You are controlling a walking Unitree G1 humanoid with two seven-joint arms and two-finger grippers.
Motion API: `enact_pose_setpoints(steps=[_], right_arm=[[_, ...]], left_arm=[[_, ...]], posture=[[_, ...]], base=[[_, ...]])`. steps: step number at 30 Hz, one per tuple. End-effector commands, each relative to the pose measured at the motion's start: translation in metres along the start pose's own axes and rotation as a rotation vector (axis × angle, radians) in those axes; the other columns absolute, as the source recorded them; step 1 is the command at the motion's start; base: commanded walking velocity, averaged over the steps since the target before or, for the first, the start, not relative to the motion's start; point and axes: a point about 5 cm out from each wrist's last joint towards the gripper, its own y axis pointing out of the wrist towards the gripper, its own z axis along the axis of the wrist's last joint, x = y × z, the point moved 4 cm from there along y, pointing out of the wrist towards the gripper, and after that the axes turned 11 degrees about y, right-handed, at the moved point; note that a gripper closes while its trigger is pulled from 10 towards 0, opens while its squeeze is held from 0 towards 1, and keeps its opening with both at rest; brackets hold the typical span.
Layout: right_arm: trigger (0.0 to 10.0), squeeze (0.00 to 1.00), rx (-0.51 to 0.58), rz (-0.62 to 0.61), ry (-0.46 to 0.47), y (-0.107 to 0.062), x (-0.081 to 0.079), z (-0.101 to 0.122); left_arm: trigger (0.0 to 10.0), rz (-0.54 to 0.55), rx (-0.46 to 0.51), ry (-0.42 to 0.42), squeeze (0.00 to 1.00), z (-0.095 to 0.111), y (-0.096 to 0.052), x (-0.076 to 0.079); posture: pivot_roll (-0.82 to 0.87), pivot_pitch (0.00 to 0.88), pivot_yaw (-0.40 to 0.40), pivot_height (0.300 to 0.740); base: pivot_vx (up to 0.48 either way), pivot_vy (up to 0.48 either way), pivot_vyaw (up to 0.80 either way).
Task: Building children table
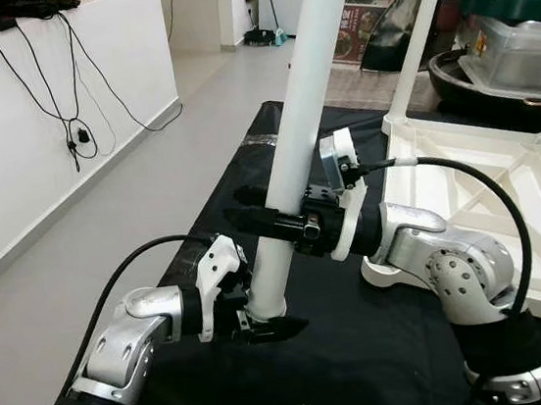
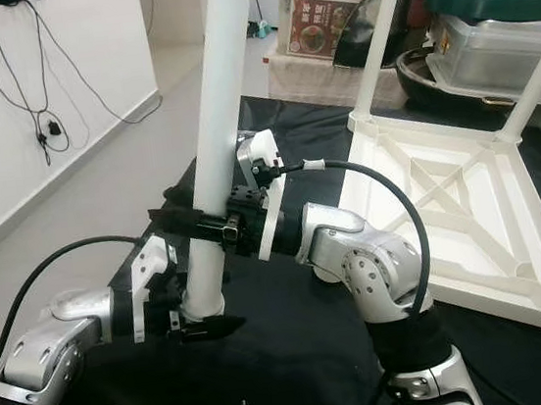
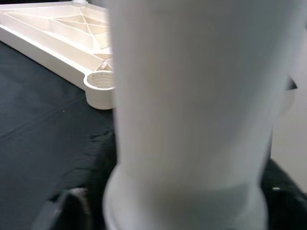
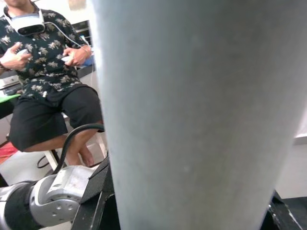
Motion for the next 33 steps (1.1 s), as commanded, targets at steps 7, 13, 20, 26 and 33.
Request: enact_pose_setpoints(steps=[7, 13, 20, 26, 33], right_arm=[[10.0, 0.0, 0.004, 0.032, 0.002, 0.005, -0.005, 0.0], [10.0, 0.27, 0.042, -0.032, -0.011, 0.005, 0.003, 0.005], [10.0, 1.0, 0.184, -0.296, 0.04, -0.003, 0.034, 0.013], [10.0, 0.0, 0.29, -0.426, 0.087, -0.012, 0.039, 0.02], [10.0, 0.0, 0.361, -0.53, 0.246, -0.01, 0.042, 0.007]], left_arm=[[0.0, 0.024, 0.054, -0.02, 0.0, 0.005, -0.004, -0.003], [0.0, 0.052, 0.047, 0.005, 0.0, 0.005, -0.004, -0.007], [10.0, 0.146, 0.003, 0.039, 0.0, 0.003, -0.007, -0.022], [10.0, 0.311, -0.094, 0.099, 0.0, -0.006, -0.015, -0.043], [10.0, 0.516, -0.219, 0.181, 0.0, -0.017, -0.014, -0.07]], posture=[[0.11, 0.0, -0.086, 0.74], [0.11, 0.0, -0.086, 0.74], [0.11, 0.0, -0.086, 0.74], [0.1, 0.0, -0.079, 0.74], [0.09, 0.0, -0.08, 0.74]], base=[[0.0, 0.0, 0.0], [0.0, 0.0, 0.0], [0.0, 0.0, 0.0], [0.0, 0.0, 0.0], [0.0, 0.0, 0.0]])
